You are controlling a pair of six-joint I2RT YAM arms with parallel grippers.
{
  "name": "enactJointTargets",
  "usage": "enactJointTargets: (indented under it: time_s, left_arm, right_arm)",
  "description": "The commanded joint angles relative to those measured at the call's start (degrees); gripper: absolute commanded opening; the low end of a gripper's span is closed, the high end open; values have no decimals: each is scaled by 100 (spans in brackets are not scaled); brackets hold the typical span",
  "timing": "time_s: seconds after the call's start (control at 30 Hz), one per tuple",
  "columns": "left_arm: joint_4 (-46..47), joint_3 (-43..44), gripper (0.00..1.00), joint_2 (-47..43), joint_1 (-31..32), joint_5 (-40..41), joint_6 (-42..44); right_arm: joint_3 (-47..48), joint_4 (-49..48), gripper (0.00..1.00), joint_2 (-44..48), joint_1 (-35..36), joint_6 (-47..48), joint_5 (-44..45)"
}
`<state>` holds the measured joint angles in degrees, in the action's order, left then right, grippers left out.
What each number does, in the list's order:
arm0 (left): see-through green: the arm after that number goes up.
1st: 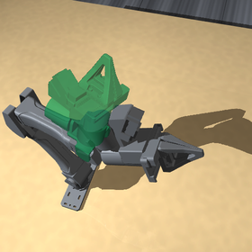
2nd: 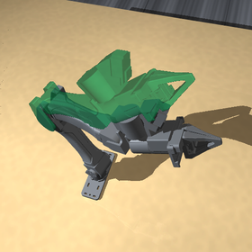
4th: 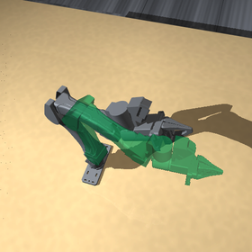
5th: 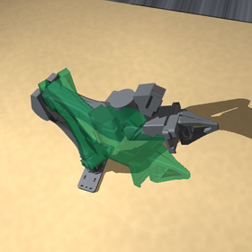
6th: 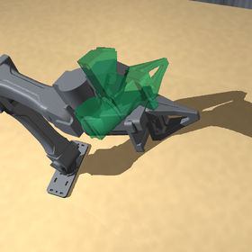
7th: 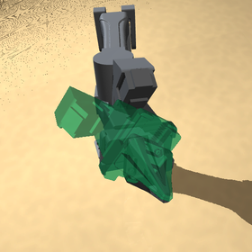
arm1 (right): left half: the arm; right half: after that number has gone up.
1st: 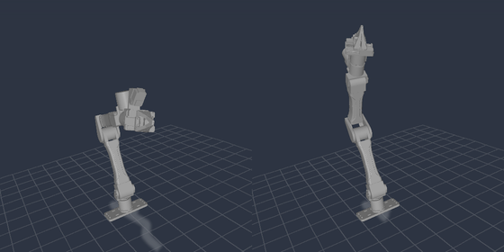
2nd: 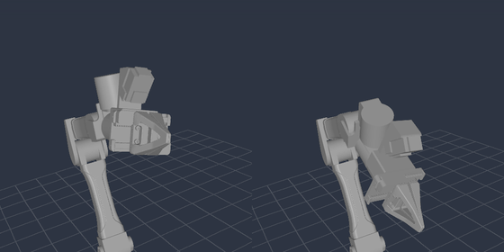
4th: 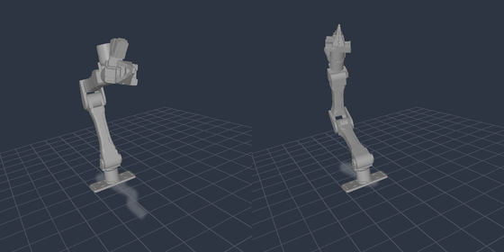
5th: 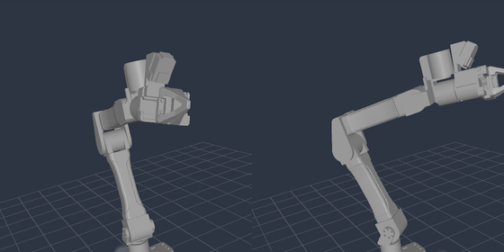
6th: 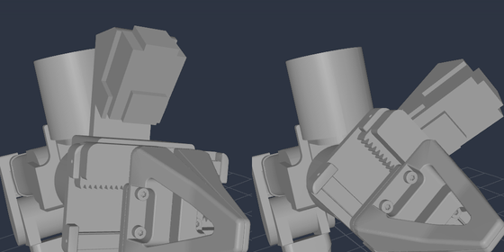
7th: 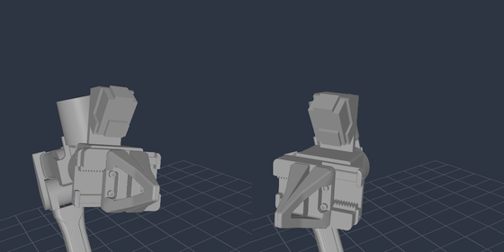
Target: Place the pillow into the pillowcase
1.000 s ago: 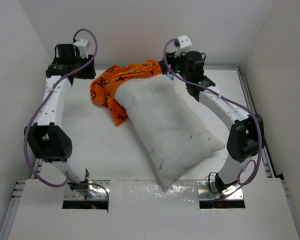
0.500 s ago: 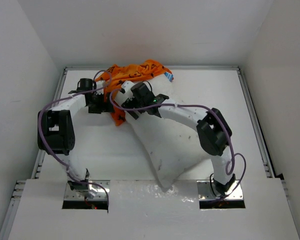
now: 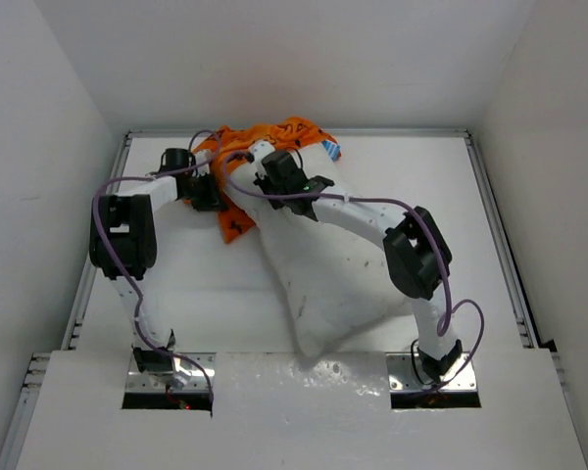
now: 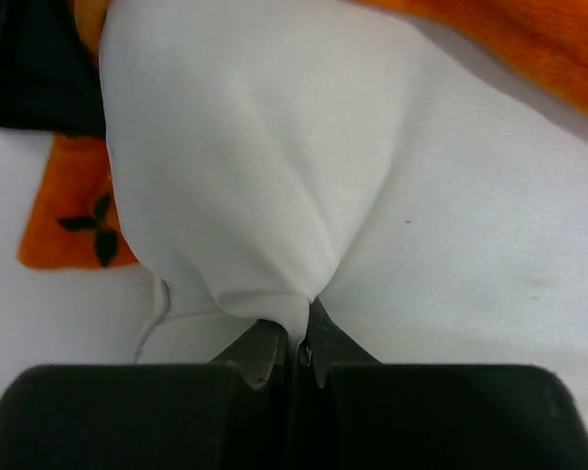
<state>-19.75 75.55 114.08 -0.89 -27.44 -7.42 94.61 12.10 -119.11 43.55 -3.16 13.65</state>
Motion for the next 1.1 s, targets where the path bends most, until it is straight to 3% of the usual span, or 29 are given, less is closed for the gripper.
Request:
enactJointTargets:
  time_s: [0.0,0.13,0.33,0.4,0.53,0.67,0.73,0.8,0.83,0.87,0.9,0.97,1.07]
  left_arm:
    - [-11,425,0,-562,27,-515,563]
    - [-1195,1240,0,-712,218,-1148,1803]
    - [-3646,2059,0,-589,1054,-2026,4299]
    - [-4018,2227,0,-563,1169,-2948,5055]
    - [-4432,2963,0,-448,1468,-3636,5321]
    - [-3731,2826,0,-448,1206,-3646,4358]
    - [-3406,2457,6,-510,872,-3471,4074]
    - [-4145,2569,24,-510,748,-3260,4571]
    - [-4490,2675,34,-484,756,-3172,5253]
    - [-5138,2937,50,-466,774,-3066,5555]
    - [-5414,3078,60,-466,774,-3013,5811]
    - [-5575,3342,67,-518,774,-2750,5902]
    - [-5575,4271,67,-562,748,-2451,5743]
  right_arm:
    - [-152,-1099,0,335,-574,-1044,-345]
    - [-294,-2491,0,564,-1032,-2487,-295]
    - [602,-2678,0,3,-1024,-2628,568]
    - [979,-2336,0,-296,-954,-2629,893]
    - [929,-2080,0,-517,-769,-2453,1289]
    - [-43,-2376,0,-333,-743,-2506,834]
    - [-1121,-2886,0,132,-743,-2348,307]
    - [-1793,-3739,0,684,-769,-2172,-297]
    - [-2232,-3924,3,826,-804,-2102,-562]
    - [-2358,-4047,28,958,-830,-1979,-1183]
    - [-2429,-4031,50,1073,-900,-1926,-1450]
    - [-2430,-3768,87,1354,-997,-1873,-2031]
    - [-2193,-3618,97,1601,-1348,-2223,-2743]
